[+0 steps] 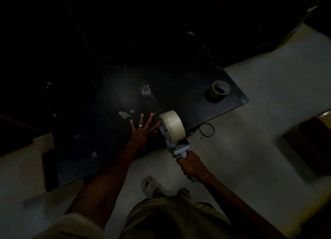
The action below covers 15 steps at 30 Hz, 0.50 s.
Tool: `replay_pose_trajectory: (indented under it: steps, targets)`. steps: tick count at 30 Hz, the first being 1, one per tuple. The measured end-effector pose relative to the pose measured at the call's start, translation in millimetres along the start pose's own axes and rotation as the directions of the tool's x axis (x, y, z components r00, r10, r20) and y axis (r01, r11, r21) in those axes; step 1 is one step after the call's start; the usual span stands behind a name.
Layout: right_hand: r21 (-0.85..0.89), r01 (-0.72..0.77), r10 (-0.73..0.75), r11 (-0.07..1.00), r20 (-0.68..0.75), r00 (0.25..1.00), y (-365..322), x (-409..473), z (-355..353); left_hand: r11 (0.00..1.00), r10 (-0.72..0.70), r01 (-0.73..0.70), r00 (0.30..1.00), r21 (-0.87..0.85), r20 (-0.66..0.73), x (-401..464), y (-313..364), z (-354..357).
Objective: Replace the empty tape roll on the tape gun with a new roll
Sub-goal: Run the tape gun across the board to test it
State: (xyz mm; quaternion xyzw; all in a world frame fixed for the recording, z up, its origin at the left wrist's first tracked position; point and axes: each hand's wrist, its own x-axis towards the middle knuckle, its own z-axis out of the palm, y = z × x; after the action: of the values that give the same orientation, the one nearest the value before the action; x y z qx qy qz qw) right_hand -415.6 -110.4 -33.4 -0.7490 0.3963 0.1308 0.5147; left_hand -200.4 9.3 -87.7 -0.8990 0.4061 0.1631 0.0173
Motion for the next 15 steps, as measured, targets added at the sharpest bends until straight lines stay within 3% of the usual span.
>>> replay_pose_trajectory:
  steps: [6, 15]
  targets:
    - [-0.022, 0.028, -0.027, 0.999, 0.028, 0.999, 2, -6, -4, 0.998, 0.034, -0.029, 0.996, -0.056, 0.081, 1, -2, -7]
    - [0.033, -0.033, 0.031, 0.999, 0.064, 0.997, 14, -8, -8, 0.994, 0.026, -0.018, 0.997, -0.11, 0.07, 2, -2, -5]
